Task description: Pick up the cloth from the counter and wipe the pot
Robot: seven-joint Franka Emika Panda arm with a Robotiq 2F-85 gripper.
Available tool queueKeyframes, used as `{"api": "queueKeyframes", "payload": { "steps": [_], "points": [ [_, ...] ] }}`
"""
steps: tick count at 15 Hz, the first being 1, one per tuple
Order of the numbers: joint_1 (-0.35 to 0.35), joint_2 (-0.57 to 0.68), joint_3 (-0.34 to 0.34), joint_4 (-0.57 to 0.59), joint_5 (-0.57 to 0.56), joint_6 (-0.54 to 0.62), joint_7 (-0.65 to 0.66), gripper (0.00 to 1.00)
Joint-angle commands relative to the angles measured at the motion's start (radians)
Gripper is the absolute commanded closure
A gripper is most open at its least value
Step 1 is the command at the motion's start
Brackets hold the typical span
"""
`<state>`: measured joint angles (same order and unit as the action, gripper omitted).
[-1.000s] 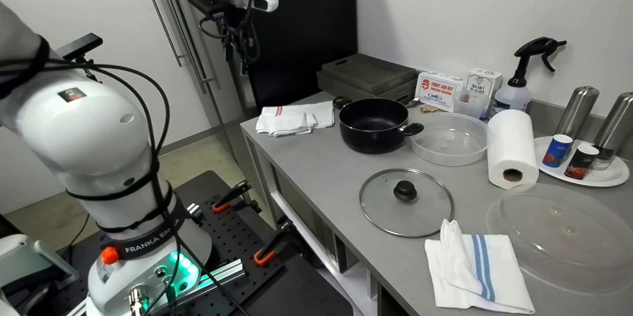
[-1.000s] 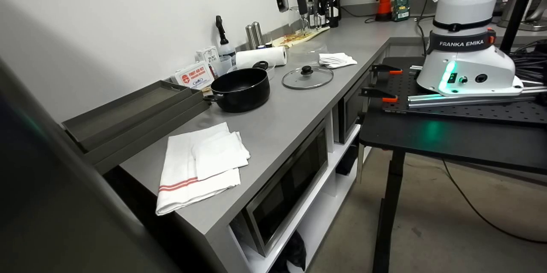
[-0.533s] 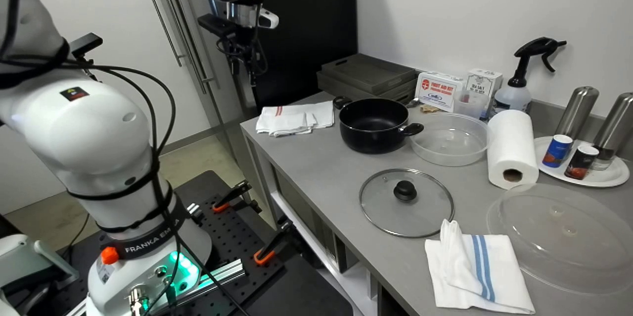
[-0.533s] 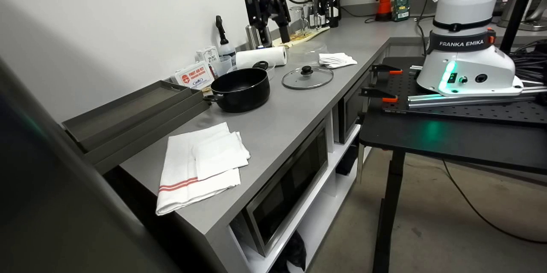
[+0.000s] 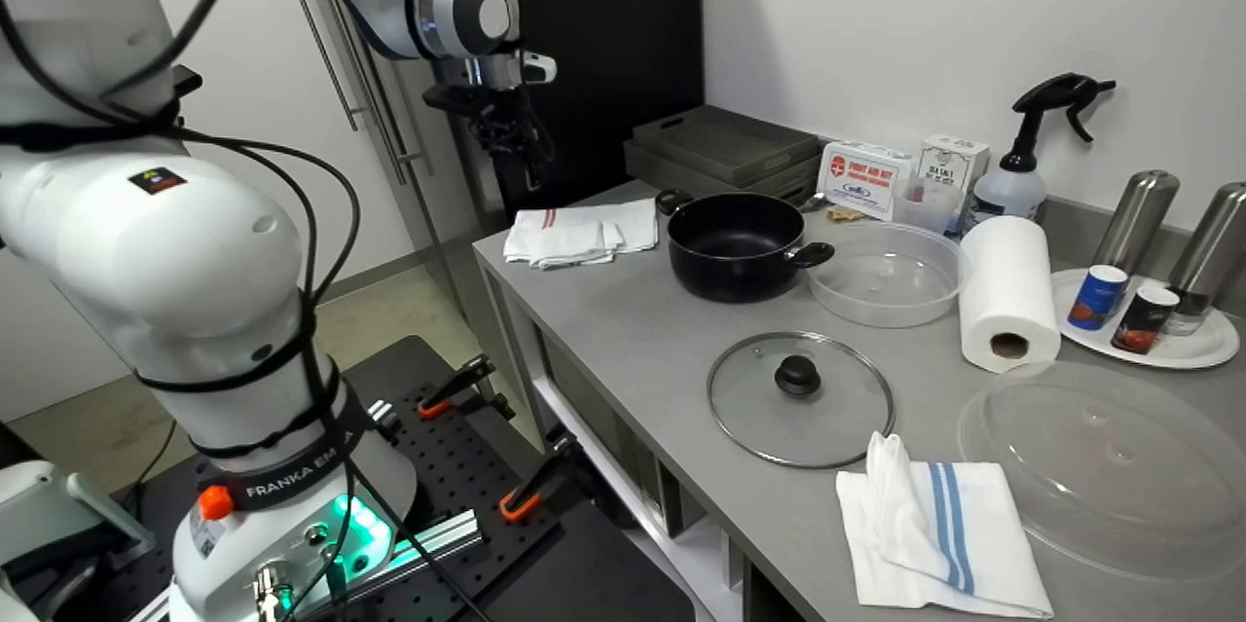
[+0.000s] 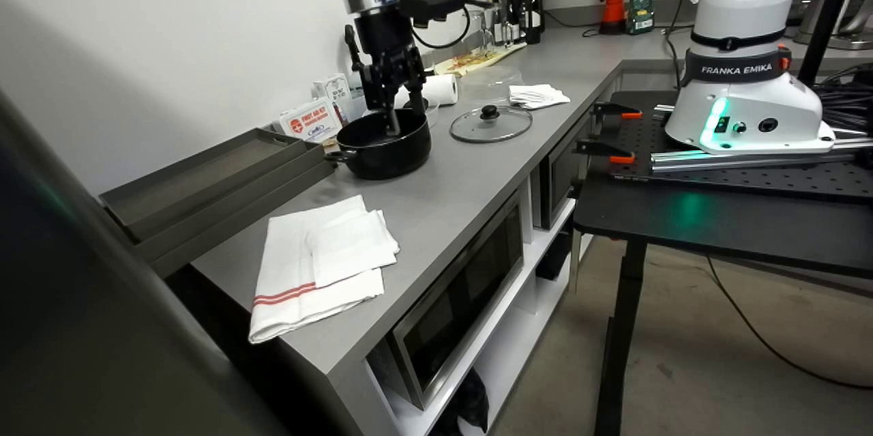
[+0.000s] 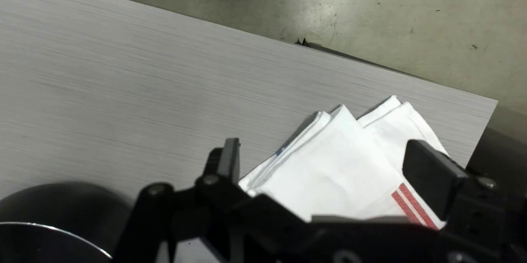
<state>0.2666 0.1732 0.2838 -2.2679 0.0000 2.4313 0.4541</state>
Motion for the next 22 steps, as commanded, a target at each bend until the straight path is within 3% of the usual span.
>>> {"api": "queueKeyframes", "payload": {
  "steps": [1, 7, 17, 22],
  "points": [
    [0.064, 0.165, -0.055, 0.135, -0.112, 0.036, 0.092, 0.0],
    [0.145, 0.386, -0.156, 0.33, -0.13, 0.049, 0.133, 0.0],
    [0.174, 0.648, -0.225, 0.559, -0.081, 0.094, 0.112, 0.0],
    [0.12, 0.704, -0.181, 0.602, -0.008, 0.103, 0.039, 0.0]
  ]
}}
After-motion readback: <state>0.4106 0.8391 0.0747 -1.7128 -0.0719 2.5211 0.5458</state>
